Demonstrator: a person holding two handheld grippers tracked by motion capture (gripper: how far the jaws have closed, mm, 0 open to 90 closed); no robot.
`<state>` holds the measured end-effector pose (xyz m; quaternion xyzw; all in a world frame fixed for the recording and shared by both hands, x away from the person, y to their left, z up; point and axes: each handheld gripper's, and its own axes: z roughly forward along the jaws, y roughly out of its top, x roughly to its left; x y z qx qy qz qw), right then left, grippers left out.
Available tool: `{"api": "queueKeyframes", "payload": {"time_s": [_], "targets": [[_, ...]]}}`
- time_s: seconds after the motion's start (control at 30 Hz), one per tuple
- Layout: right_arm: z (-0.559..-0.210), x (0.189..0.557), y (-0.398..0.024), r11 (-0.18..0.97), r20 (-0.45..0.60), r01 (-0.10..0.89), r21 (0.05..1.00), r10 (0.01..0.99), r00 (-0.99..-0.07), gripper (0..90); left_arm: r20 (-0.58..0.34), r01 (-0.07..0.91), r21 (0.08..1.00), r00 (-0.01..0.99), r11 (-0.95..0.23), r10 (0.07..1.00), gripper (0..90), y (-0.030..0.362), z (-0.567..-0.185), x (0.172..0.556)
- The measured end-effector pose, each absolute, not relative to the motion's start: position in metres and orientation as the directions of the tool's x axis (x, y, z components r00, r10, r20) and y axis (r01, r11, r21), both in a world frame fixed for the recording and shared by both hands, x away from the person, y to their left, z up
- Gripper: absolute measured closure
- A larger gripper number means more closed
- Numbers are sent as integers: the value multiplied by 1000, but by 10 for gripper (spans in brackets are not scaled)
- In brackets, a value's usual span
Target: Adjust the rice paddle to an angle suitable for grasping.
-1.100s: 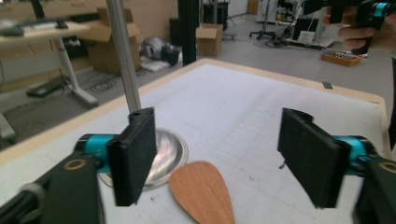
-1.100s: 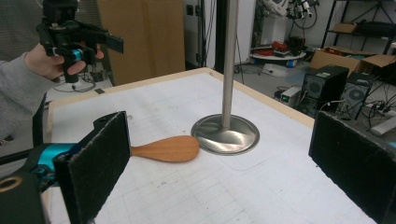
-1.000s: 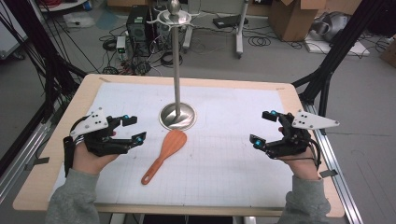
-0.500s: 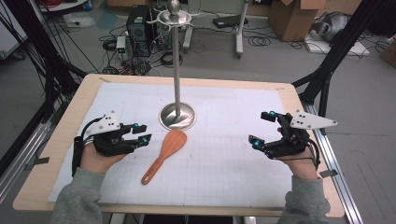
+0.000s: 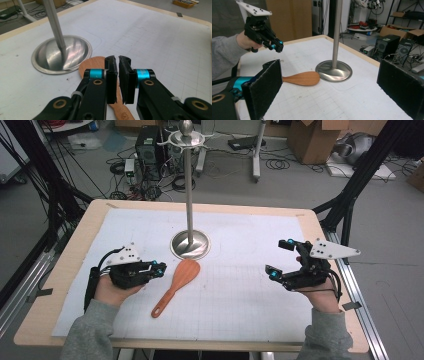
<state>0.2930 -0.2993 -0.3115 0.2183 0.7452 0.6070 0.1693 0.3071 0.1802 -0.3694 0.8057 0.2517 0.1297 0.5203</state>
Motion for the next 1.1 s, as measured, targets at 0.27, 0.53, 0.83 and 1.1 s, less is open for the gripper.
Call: {"api": "queueKeyframes", "payload": {"time_s": [0.27,0.53,0.83,1.1], "targets": [[-312,293,-299,172,10,119,978,529,-848,48,-66,284,895,847,-344,528,853,173,-378,307],[-314,296,-296,188,10,127,974,525,-851,48,-65,286,884,859,-371,508,854,166,-390,306],[-314,295,-297,183,20,137,973,529,-848,48,-62,291,849,885,-442,462,860,149,-404,304],[-315,296,-295,189,25,141,972,515,-857,48,-80,319,823,885,-470,459,860,143,-416,306]]}}
